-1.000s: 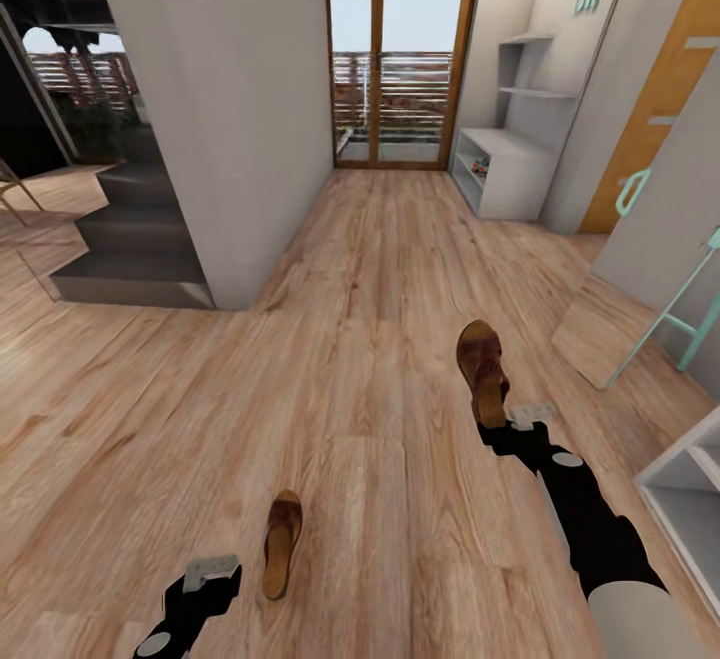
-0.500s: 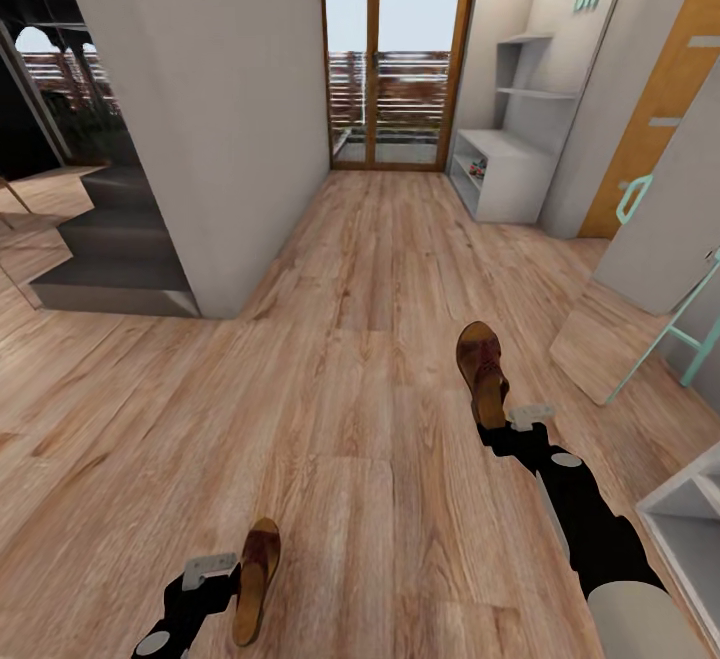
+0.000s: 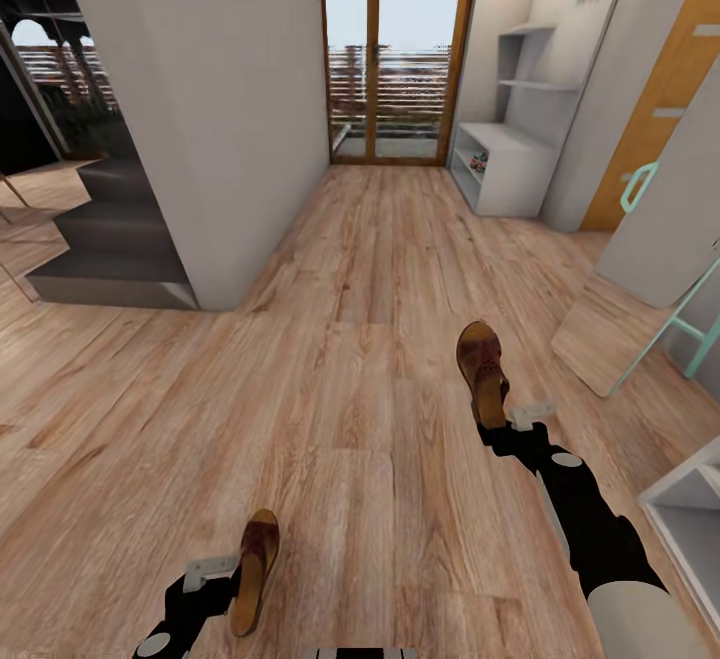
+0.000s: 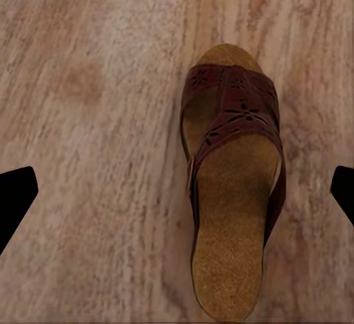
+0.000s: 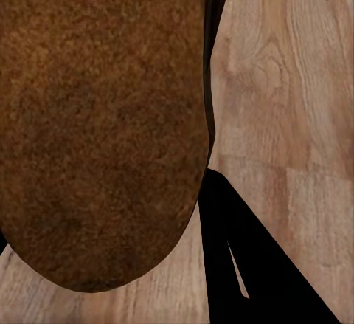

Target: Pick up the two gym shoes and the two sandals from the corridor floor and place them onto the hallstand (shoe rack) in the corridor, making sure they are on the rack and not on the floor. Arrange them so the two gym shoes are next to each other and the two sandals are next to each other.

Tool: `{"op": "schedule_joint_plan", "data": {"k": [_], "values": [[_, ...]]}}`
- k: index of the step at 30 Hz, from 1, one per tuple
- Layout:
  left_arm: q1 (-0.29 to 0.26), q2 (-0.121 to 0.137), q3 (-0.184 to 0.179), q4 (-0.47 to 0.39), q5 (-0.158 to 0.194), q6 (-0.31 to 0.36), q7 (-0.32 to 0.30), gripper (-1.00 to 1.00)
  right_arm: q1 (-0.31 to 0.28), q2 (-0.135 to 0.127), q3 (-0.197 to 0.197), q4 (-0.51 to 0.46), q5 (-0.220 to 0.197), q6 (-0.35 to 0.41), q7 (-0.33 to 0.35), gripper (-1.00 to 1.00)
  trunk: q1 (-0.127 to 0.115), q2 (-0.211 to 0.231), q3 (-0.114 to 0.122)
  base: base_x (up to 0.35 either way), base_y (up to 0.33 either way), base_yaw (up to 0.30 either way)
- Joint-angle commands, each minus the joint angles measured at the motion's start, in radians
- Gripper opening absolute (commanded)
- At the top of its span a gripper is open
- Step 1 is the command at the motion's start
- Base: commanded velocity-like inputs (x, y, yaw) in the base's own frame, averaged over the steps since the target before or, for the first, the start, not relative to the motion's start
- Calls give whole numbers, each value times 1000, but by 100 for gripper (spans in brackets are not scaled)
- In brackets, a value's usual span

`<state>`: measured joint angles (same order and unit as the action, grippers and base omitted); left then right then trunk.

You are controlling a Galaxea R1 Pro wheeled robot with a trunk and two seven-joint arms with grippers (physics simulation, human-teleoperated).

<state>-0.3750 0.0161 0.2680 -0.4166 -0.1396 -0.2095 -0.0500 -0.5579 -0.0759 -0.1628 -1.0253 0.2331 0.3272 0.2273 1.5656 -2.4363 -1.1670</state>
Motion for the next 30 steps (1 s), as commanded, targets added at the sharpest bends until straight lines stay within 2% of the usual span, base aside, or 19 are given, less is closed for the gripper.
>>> {"op": "schedule_joint_plan", "data": {"k": [1, 4, 9, 14, 30], "values": [[-1, -1, 8, 1, -11, -4, -5, 100, 0, 1, -3, -2, 6, 6, 7, -100, 4, -8, -6, 0, 0, 0], [-1, -3, 7, 1, -15, -4, -5, 100, 0, 1, -3, -2, 7, 6, 6, -100, 15, -29, -20, 0, 0, 0], [-1, -7, 6, 0, -49, -5, -4, 100, 0, 1, -3, -5, 8, 6, 6, -100, 34, -64, -43, 0, 0, 0], [-1, -8, 7, -6, -62, -5, 0, 100, 0, 1, -3, -8, 8, 6, 6, -100, 37, -65, -69, 0, 0, 0], [-1, -8, 5, -5, -63, -4, -1, 100, 0, -2, -4, -4, 10, 5, 6, -100, 44, -69, -132, 0, 0, 0]]}}
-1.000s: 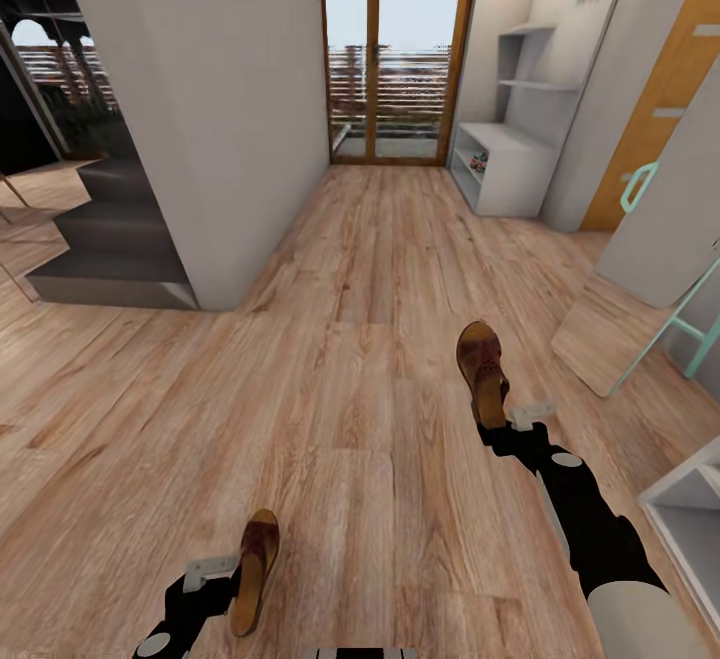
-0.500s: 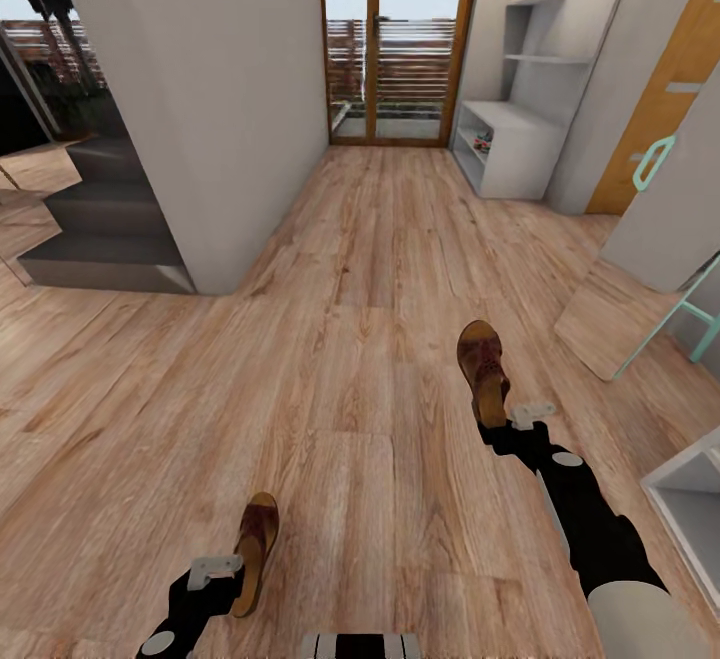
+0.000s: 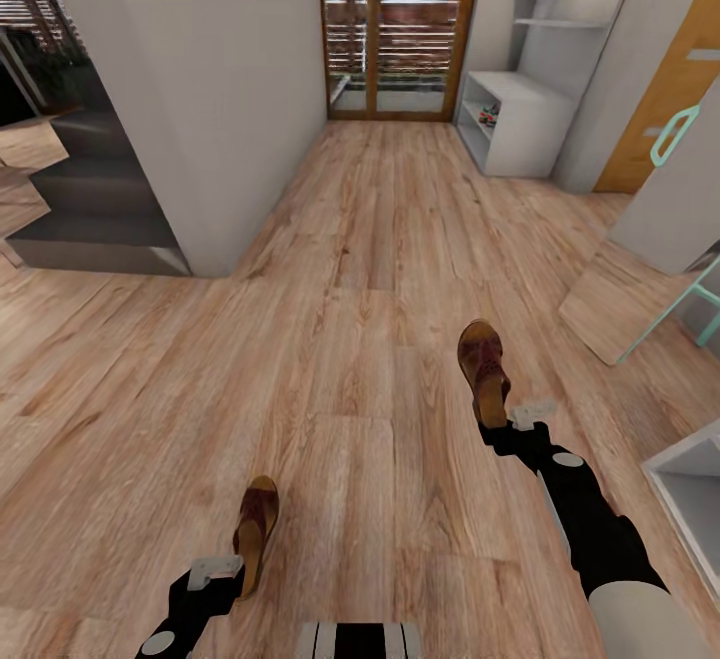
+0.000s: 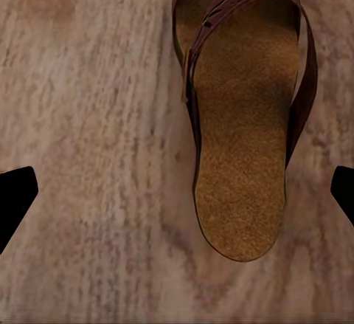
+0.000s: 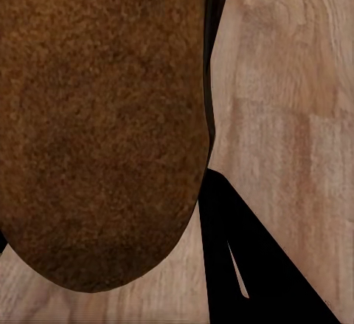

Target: Pick up the two gym shoes and the two sandals from the corridor floor and place them onto the hallstand (shoe rack) in the corridor, making sure they are on the rack and not on the floor. Arrange them so the two gym shoes are next to each other and the two sandals are next to each other.

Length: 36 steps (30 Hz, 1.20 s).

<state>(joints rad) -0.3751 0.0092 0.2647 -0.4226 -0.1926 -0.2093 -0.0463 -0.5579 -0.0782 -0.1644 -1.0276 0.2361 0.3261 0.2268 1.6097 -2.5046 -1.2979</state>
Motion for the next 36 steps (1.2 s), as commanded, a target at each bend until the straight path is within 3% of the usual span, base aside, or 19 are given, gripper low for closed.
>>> {"op": "schedule_joint_plan", "data": {"k": [1, 14, 26, 36], "values": [[-1, -1, 8, 1, -10, -4, -5, 100, 0, 1, -2, -2, 6, 6, 7, -100, 0, -1, -5, 0, 0, 0], [-1, 1, 7, 0, -11, -5, -3, 100, 0, 0, -3, -4, 5, 7, 6, -100, 6, -4, -55, 0, 0, -171], [-2, 9, 18, -8, -2, -5, -1, 100, 0, 1, -3, -8, 5, 7, 6, -100, 11, -6, -102, 0, 0, -26], [-28, -2, 14, -48, 0, -20, 60, 100, 0, 1, -3, -8, 5, 7, 6, -100, 16, -9, -153, 0, 0, 0]]}}
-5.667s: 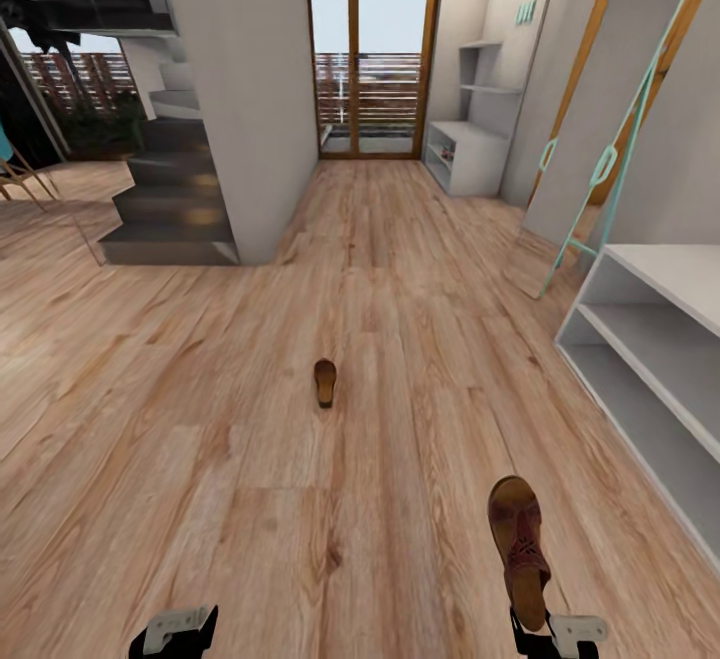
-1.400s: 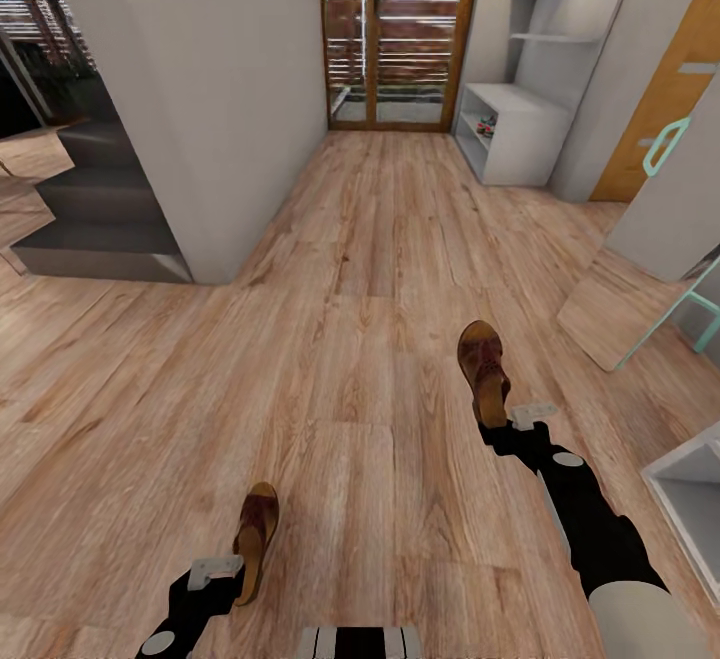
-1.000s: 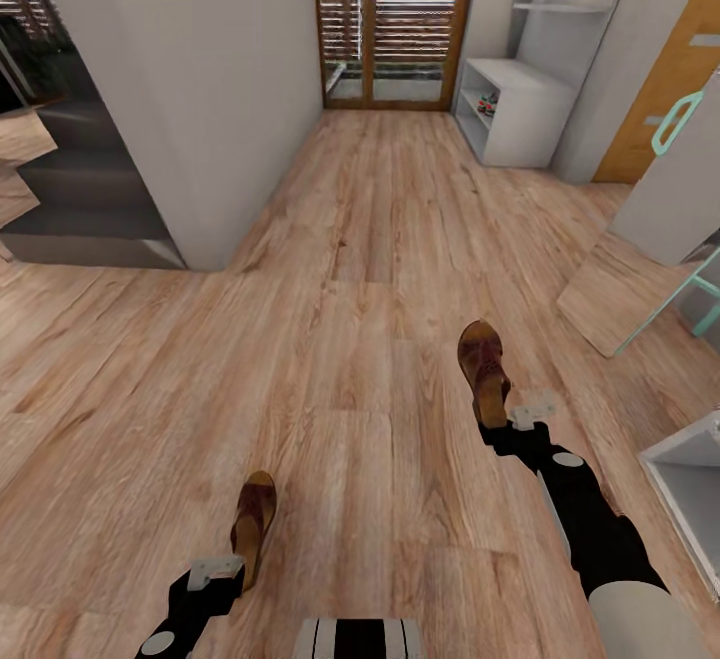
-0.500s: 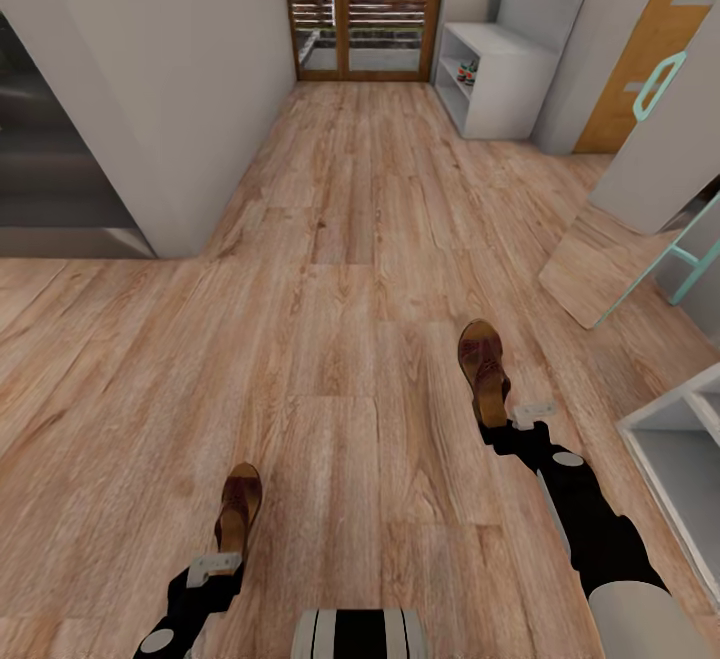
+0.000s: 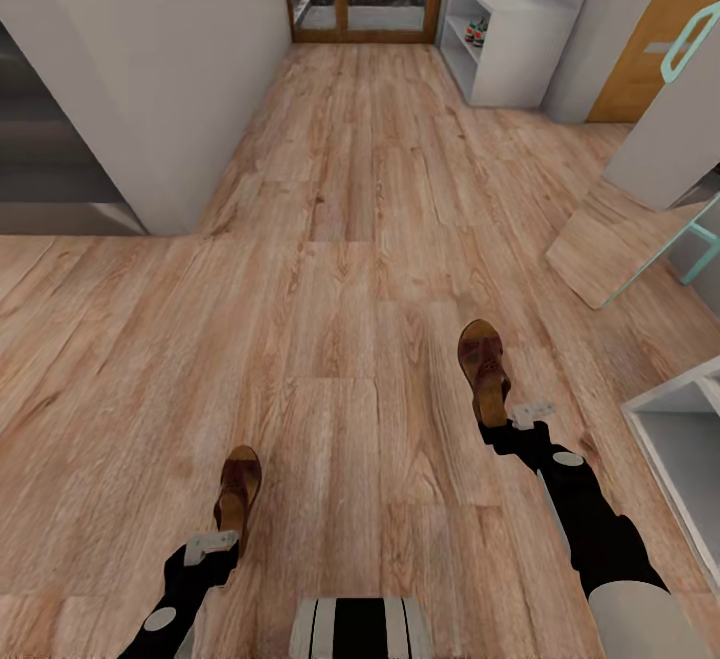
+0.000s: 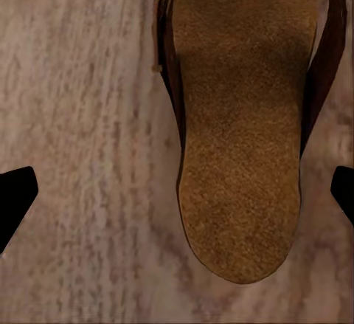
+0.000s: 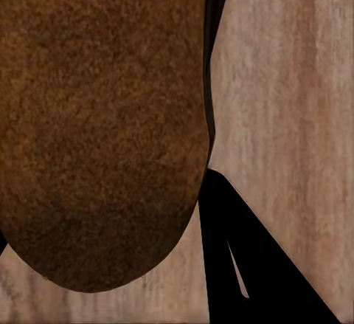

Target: Pick up the two gym shoes and the two sandals from the corridor floor and place them onto the hallstand (shoe rack) in the corridor, making sure they are on the rack and not on the floor. Arrange them so the two gym shoes are next to each other and the two sandals are next to each other.

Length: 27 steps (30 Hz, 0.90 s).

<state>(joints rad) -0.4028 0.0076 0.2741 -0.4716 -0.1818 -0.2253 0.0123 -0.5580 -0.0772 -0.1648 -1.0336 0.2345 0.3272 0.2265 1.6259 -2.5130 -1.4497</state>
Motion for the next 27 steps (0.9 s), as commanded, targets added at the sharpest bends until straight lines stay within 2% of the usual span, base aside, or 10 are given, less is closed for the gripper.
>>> {"op": "schedule_joint_plan", "data": {"k": [1, 7, 9, 18, 23, 27], "values": [[-14, -1, 3, -3, -12, -7, 2, 100, 0, 0, -2, -2, 6, 6, 7, -100, 0, -1, -6, 0, 0, 0], [-43, -2, 0, -9, -16, -11, 1, 100, 0, 0, -2, -2, 6, 4, 7, -100, 3, -2, -39, 0, 0, 0], [-56, -2, -1, -11, -17, -12, 0, 100, 0, 0, -2, -3, 6, 4, 7, -100, 3, -2, -42, 0, 0, 0], [-70, -1, -1, -11, -18, -14, 0, 100, 0, -1, -4, -3, 6, 4, 7, -100, 3, -2, -45, 7, -3, 0], [-69, -1, -1, -10, -18, -63, -1, 100, 0, -1, -4, -3, 6, 4, 7, -100, 3, -2, -45, 65, -37, 0], [-68, 0, -1, -9, -18, -73, -4, 100, 0, -1, -3, -3, 6, 4, 7, -100, 3, -2, -45, 10, -6, 0]]}}
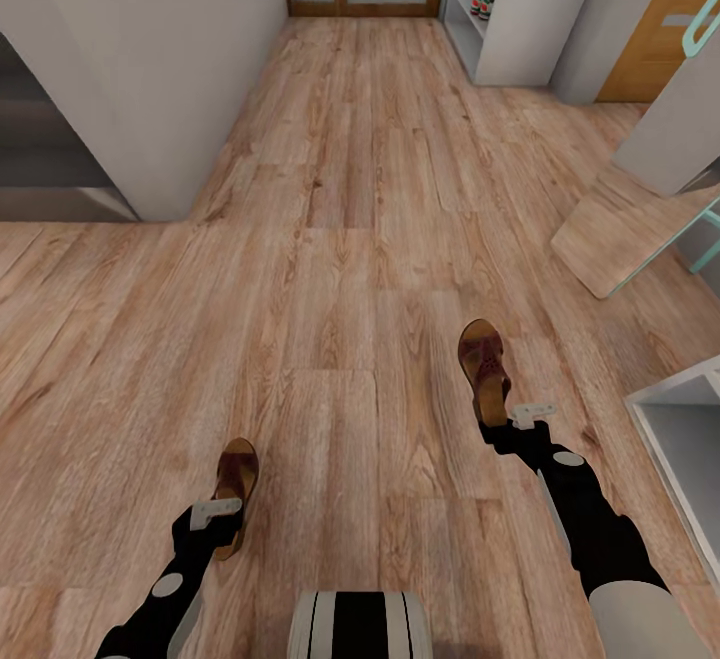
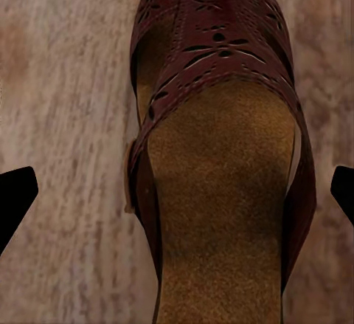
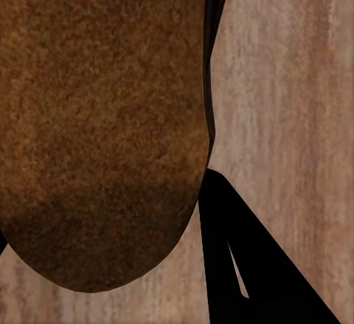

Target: Pick up the two gym shoes and the two sandals from the corridor floor and place them onto the hallstand (shoe rack) in the corridor, making sure they are on the rack and not on the floor. Arrange them so the two gym shoes are next to each other and the two sandals are next to each other.

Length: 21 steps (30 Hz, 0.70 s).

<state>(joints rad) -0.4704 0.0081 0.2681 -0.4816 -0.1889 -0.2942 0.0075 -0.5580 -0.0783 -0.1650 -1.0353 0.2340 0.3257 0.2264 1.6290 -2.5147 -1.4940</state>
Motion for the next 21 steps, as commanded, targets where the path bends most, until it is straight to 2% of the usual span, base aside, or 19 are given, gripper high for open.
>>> {"op": "schedule_joint_plan", "data": {"k": [1, 5, 12, 16, 21], "values": [[-1, -1, 5, 1, -11, -5, 1, 100, 0, 1, -2, -2, 7, 6, 7, -100, 0, 0, -1, 3, -1, 0], [-1, -2, -1, 3, -11, -6, 0, 100, 0, 0, -2, -2, 7, 6, 7, -100, 0, 0, -1, 1, 0, 0], [1, -1, -63, 14, -11, -5, 4, 100, 0, 0, -4, -2, 7, 6, 7, -100, 3, -2, -28, 0, 0, 0], [1, -1, -68, 15, -10, -7, 6, 100, 0, 0, -4, -2, 7, 6, 7, -100, 5, -3, -43, 0, 0, 0], [3, -1, -69, 15, -9, -7, 8, 100, 0, 0, -4, -2, 7, 6, 7, -100, 5, -3, -43, 0, 0, 0]]}}
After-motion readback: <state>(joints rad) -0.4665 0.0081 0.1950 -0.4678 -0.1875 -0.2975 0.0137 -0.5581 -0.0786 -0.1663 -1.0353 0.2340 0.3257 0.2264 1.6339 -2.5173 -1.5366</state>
